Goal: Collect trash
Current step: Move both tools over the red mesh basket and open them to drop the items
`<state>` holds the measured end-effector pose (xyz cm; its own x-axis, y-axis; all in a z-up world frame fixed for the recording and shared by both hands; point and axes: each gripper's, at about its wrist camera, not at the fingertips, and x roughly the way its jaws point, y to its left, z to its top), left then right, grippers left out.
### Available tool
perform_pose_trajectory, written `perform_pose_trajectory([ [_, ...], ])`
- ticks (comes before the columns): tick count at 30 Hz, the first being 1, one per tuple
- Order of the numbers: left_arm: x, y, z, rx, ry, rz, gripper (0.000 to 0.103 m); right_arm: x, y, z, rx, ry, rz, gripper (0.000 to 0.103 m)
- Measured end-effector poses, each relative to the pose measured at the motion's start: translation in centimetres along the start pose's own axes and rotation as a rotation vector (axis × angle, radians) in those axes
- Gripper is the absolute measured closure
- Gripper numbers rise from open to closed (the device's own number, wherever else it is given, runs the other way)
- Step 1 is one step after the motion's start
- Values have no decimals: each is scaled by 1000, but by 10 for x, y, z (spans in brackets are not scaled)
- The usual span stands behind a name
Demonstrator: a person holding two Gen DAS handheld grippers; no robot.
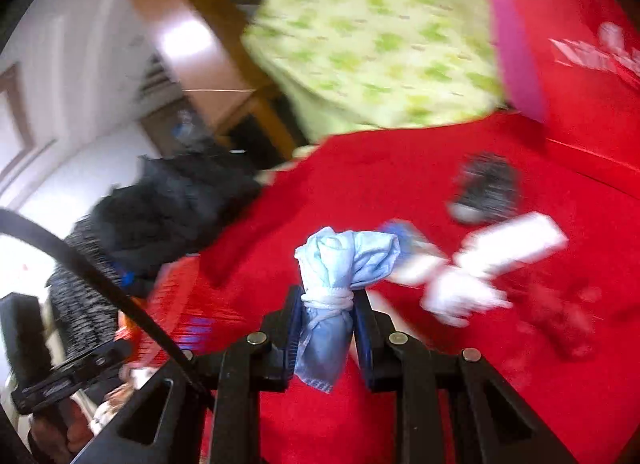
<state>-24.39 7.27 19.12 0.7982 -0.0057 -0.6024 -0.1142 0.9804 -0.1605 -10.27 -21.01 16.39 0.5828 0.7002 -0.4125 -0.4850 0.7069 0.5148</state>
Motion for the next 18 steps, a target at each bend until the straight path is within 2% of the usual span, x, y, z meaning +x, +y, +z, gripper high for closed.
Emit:
perform_pose_trajectory([
  [5, -24, 51, 3, -50, -42, 134, 67, 48, 80, 3, -96, 57, 170, 77],
  [10, -27, 102, -4, -124, -29, 242, 67, 92, 157, 2, -188, 112, 283, 77],
  [14, -18, 125, -9, -164, -6, 270, 67, 130, 201, 3, -268, 127, 292, 77],
  [17, -8, 133, -10, -179, 7, 286, 55, 152, 223, -4, -291, 159, 264, 75],
  [18, -5, 136, -12, -185, 11, 286, 48, 160, 225, -6, -292, 172, 250, 72],
])
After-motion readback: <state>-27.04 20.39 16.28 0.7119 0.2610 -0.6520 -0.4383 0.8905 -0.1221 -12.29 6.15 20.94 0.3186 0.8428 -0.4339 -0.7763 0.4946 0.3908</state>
